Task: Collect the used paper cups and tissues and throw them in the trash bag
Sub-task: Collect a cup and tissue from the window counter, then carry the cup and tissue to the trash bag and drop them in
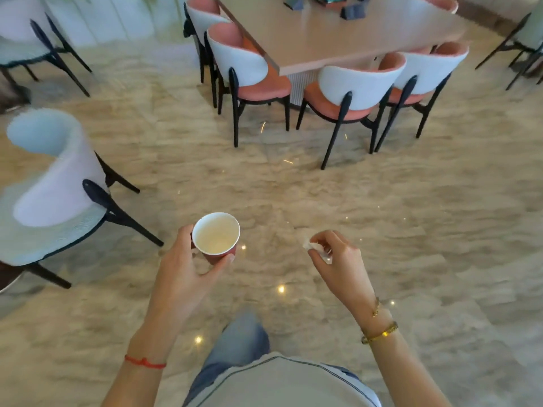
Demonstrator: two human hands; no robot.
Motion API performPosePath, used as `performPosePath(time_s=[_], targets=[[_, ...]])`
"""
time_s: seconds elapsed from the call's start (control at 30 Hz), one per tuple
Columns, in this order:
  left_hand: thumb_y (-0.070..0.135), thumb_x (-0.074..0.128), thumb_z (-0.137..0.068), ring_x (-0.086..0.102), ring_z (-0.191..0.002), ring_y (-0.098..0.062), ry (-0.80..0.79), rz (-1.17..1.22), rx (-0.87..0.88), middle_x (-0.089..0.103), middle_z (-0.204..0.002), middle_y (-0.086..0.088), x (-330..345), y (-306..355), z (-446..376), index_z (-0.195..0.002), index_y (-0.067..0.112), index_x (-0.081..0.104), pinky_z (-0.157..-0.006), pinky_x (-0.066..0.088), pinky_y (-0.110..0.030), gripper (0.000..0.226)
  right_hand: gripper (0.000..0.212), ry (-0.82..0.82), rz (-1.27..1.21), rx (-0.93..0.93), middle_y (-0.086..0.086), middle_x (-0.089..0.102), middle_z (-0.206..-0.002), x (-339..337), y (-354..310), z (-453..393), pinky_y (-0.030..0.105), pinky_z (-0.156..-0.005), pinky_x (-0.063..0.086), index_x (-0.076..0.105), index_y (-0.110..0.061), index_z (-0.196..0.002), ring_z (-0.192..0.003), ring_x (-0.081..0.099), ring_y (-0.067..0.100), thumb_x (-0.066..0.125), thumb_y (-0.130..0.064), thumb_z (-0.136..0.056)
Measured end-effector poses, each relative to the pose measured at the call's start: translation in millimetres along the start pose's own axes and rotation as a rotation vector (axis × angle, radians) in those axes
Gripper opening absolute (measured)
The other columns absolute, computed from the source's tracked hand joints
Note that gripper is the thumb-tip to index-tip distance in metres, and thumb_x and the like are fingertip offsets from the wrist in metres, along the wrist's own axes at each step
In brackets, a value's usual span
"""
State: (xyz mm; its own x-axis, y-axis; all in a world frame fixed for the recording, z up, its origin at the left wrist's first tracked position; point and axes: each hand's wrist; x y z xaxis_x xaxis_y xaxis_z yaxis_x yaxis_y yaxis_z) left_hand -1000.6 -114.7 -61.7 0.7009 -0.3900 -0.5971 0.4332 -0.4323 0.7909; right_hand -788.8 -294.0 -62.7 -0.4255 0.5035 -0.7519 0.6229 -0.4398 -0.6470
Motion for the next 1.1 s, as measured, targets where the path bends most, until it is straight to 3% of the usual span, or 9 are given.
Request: performPosePath(time_s=[0.17,0.4,0.57,0.7,0.87,1.1], targets=[[0.054,0.077,-0.064,0.059,-0.101,-0.014,0.077,-0.025,-0.084,0.058,-0.113,0.014,11.3,-21.9,-70.2,-0.124,0.037,0.040,-0.084,0.053,-0.037,0.072,0.013,-0.105,-0.012,-0.065,-0.004,0.061,-0.089,33.4,8.9,-95.4,0.026,-0.070,0.048,0.063,-0.015,-0.096,-0.080,0.055,0.012,0.068,-0.015,-0.085],[0.061,0.075,-0.062,0.059,-0.100,-0.007,0.136,0.011,-0.129,0.052,-0.107,0.032,15.1,-44.1,-212.9,-0.118,0.048,0.037,-0.079,0.054,-0.033,0.069,0.013,-0.152,-0.035,-0.125,-0.004,0.060,-0.091,73.8,-0.8,-257.0,0.018,-0.072,0.044,0.063,-0.017,-0.098,-0.080,0.054,0.009,0.067,-0.015,-0.085],[0.062,0.074,-0.064,0.057,-0.100,0.004,0.161,0.014,-0.095,0.051,-0.109,0.040,5.0,-50.0,-335.1,-0.117,0.057,0.034,-0.075,0.043,-0.012,0.067,0.015,-0.125,-0.028,-0.170,-0.007,0.061,-0.092,95.6,-22.6,-388.7,0.008,-0.070,0.038,0.064,-0.016,-0.100,-0.079,0.054,0.007,0.068,-0.014,-0.085],[0.065,0.072,-0.066,0.055,-0.103,0.006,0.136,-0.015,-0.082,0.050,-0.113,0.038,0.2,-58.6,-421.4,-0.121,0.051,0.037,-0.075,0.043,-0.014,0.067,0.011,-0.110,-0.053,-0.184,-0.005,0.061,-0.086,110.8,-31.3,-472.0,0.011,-0.068,0.040,0.063,-0.015,-0.092,-0.077,0.053,0.009,0.068,-0.012,-0.083],[0.062,0.073,-0.066,0.048,-0.099,0.021,0.145,-0.051,-0.089,0.040,-0.107,0.054,4.8,-70.2,-522.6,-0.110,0.068,0.026,-0.069,0.041,-0.013,0.065,0.013,-0.140,-0.046,-0.157,-0.005,0.061,-0.086,133.8,-28.7,-566.7,0.006,-0.068,0.039,0.063,-0.015,-0.092,-0.076,0.053,0.008,0.070,-0.010,-0.082],[0.060,0.074,-0.065,0.049,-0.100,0.018,0.191,-0.045,-0.101,0.045,-0.107,0.049,22.9,-93.6,-678.1,-0.113,0.058,0.033,-0.072,0.044,-0.015,0.063,0.015,-0.163,-0.027,-0.198,-0.006,0.058,-0.089,168.6,-26.9,-731.5,0.005,-0.069,0.039,0.063,-0.014,-0.096,-0.079,0.053,0.008,0.069,-0.011,-0.083]])
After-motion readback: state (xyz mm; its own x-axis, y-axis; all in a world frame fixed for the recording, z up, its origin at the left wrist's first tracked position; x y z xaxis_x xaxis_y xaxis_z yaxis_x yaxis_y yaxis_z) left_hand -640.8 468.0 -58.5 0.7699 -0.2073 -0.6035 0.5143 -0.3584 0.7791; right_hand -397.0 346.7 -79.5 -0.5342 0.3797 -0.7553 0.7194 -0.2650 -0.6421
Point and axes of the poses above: each hand's wrist, its own z-axis away from the middle knuckle, its own x-axis out of the palm, y = z × x
